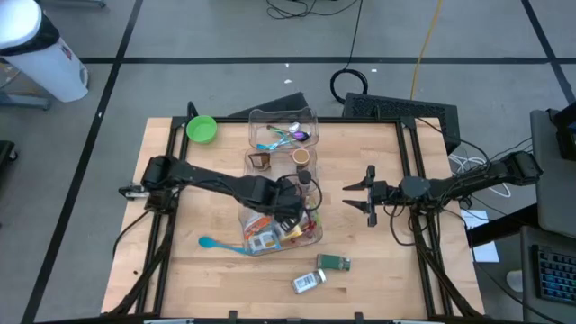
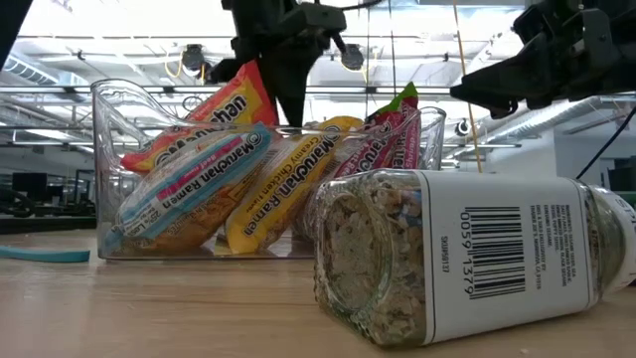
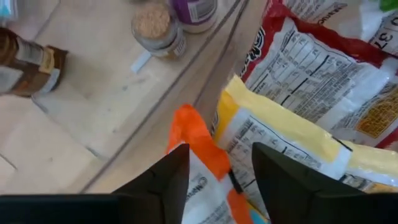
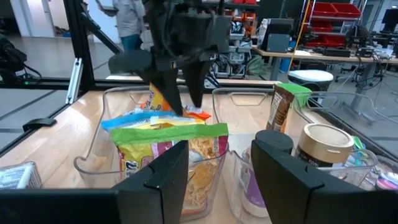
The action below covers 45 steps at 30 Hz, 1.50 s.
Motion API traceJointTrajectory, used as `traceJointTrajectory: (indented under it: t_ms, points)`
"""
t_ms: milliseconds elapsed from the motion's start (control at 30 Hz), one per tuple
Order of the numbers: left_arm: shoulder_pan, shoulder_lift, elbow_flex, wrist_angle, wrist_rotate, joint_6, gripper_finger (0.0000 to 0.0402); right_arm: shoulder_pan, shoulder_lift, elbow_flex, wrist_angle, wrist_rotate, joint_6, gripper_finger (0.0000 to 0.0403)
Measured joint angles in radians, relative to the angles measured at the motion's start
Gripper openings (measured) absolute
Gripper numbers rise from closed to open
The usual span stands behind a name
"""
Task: Pick & Place Food Item
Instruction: Put the light blue spoon into the top transparent bin
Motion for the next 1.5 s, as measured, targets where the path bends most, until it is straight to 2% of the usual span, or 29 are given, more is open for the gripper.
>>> traceJointTrajectory:
  t_ms: [133, 233, 467, 567, 700, 867, 1000, 1067, 1300, 1500]
  points:
    - [0.015, -0.042, -0.001, 0.0, -0.004, 0.048, 0.0198, 0.0, 0.0, 0.0, -0.016, 0.001, -0.011, 0.0166]
    - [0.011, -0.101, -0.001, -0.001, -0.059, 0.078, 0.0202, 0.0, 0.0, 0.0, -0.017, 0.002, -0.024, 0.0166]
    - [-0.096, -0.282, -0.001, -0.038, -0.323, 0.132, 0.0192, -0.002, 0.0, 0.0, -0.011, 0.004, -0.05, 0.0166]
    - [-0.17, -0.318, 0.0, -0.096, -0.447, 0.13, 0.0192, -0.002, 0.0, 0.0, -0.006, 0.003, -0.048, 0.0166]
    - [-0.27, -0.33, -0.041, -0.201, -0.588, 0.029, 0.0198, -0.002, 0.0, 0.0, -0.007, 0.004, -0.042, 0.0166]
    - [-0.353, -0.364, -0.206, -0.23, -0.685, -0.118, 0.0196, -0.005, 0.0, 0.0, 0.016, 0.013, -0.04, 0.0166]
    - [-0.388, -0.43, -0.353, -0.153, -0.701, -0.215, 0.0183, -0.027, 0.0, 0.0, 0.037, 0.03, -0.016, 0.0166]
    - [-0.402, -0.468, -0.417, -0.071, -0.722, -0.215, 0.0176, -0.035, 0.0, 0.0, 0.039, 0.028, -0.015, 0.0166]
    - [-0.429, -0.609, -0.587, 0.27, -0.737, 0.0, 0.0155, -0.063, 0.0, 0.0, 0.044, 0.026, -0.016, 0.0166]
    - [-0.404, -0.704, -0.724, 0.548, -0.686, 0.204, 0.0152, -0.073, 0.0, 0.0, 0.044, 0.023, -0.006, 0.0166]
